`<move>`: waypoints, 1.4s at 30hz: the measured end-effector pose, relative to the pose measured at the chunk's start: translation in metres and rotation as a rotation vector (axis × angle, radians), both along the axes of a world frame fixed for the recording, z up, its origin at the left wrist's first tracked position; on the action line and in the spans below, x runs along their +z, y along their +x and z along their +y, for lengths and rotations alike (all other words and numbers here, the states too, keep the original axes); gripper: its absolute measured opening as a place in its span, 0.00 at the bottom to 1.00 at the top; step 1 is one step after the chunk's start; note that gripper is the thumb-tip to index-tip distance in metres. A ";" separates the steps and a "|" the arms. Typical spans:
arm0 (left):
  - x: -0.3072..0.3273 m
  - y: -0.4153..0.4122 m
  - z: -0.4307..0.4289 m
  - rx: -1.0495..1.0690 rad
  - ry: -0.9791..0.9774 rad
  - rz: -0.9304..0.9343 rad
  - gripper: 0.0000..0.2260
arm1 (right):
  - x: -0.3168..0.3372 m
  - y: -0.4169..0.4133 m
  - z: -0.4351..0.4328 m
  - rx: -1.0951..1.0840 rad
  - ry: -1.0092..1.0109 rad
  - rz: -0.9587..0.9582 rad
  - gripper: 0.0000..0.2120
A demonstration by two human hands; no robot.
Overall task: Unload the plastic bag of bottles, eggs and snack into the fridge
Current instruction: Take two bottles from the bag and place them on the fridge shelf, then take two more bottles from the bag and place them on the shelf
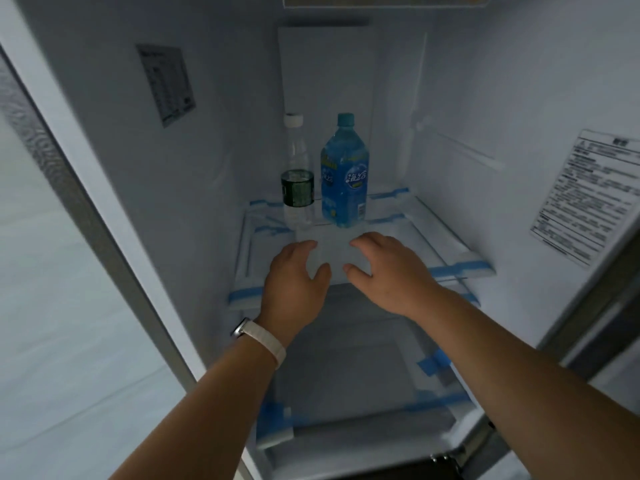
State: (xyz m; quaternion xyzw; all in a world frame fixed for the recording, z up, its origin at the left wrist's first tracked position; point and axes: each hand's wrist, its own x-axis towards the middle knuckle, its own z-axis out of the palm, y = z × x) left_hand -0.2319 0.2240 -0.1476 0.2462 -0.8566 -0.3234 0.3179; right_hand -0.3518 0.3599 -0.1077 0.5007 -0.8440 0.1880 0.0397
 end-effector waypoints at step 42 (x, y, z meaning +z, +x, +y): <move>-0.004 0.532 0.294 0.891 -0.360 -0.649 0.21 | -0.004 0.431 0.122 1.102 0.158 0.200 0.30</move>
